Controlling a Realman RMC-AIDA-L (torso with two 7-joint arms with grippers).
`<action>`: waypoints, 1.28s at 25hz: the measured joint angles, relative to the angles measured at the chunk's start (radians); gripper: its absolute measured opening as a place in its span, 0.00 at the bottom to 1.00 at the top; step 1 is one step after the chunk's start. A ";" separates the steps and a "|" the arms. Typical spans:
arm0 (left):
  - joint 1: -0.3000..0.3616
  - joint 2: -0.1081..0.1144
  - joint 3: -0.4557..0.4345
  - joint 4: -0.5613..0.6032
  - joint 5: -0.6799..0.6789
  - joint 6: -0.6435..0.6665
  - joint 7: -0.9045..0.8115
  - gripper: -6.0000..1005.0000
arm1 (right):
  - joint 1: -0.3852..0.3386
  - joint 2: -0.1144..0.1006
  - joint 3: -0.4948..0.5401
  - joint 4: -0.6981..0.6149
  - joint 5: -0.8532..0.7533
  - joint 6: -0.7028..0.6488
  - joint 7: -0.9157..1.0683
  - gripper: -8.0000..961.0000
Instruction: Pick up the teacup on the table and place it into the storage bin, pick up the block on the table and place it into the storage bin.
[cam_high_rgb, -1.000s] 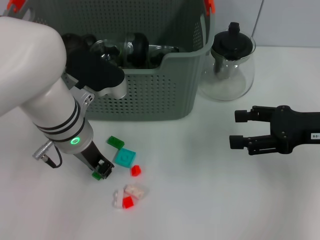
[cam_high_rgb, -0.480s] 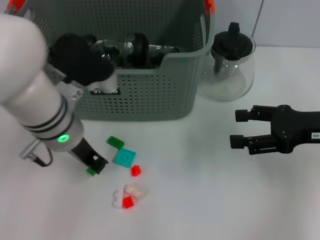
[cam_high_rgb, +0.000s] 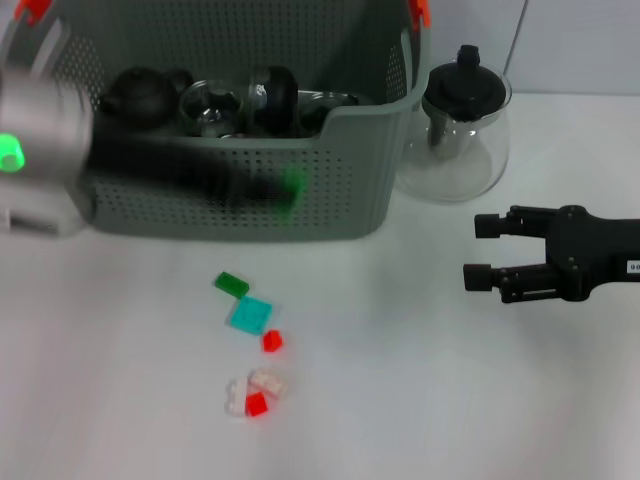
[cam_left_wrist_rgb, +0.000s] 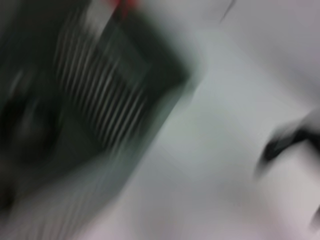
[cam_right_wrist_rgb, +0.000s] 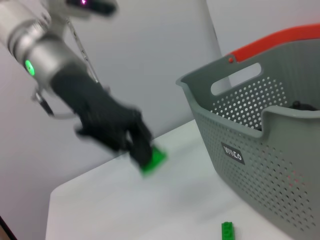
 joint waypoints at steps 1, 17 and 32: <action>-0.034 0.006 -0.048 -0.010 -0.045 -0.014 0.021 0.20 | 0.000 0.000 0.002 0.001 0.000 0.000 0.000 0.98; -0.426 0.123 -0.096 -0.575 0.483 -0.493 -0.038 0.23 | 0.011 0.001 0.004 -0.002 0.000 0.000 0.026 0.98; -0.368 0.106 -0.110 -0.398 0.448 -0.388 -0.027 0.61 | 0.011 -0.002 0.004 -0.003 -0.003 0.000 0.025 0.98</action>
